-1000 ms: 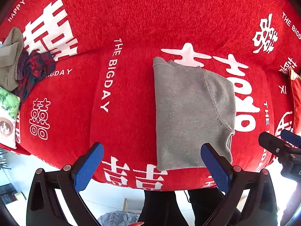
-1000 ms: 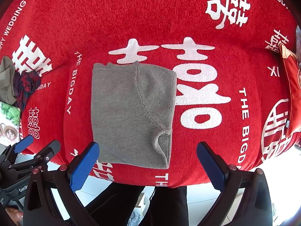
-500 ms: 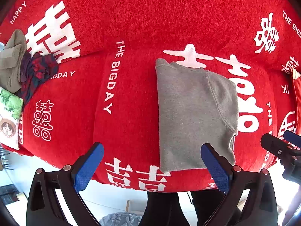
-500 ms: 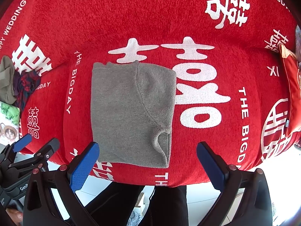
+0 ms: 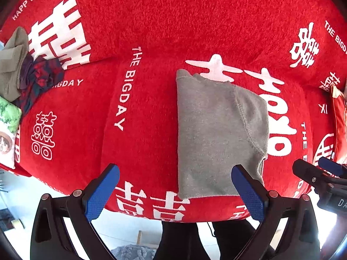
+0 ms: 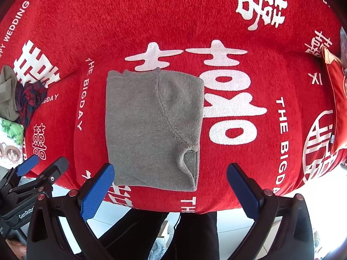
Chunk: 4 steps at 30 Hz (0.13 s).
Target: Fold small clothes
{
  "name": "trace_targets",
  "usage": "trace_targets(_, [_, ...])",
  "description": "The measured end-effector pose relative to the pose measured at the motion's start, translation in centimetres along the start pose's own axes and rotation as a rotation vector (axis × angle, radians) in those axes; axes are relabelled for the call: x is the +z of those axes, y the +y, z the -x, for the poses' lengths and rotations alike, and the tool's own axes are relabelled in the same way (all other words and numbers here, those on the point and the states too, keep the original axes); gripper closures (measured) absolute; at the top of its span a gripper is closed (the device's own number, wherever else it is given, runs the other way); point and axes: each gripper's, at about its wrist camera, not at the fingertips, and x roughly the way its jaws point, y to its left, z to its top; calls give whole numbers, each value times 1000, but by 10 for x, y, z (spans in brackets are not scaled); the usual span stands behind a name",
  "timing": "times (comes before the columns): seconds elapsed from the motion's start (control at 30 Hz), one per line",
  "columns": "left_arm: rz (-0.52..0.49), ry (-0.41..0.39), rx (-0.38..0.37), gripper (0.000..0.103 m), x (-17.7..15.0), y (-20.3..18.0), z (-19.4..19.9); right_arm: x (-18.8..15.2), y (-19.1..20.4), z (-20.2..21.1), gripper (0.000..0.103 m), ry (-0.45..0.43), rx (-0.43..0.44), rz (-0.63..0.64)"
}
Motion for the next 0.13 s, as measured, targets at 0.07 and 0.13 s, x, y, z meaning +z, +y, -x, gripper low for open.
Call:
trace_targets(0.07, [-9, 0, -1, 0, 0, 0, 0, 0, 0, 0, 0, -1, -4, 1])
trace_targets(0.13, [-9, 0, -1, 0, -1, 0, 0, 0, 1, 0, 0, -2, -6, 2])
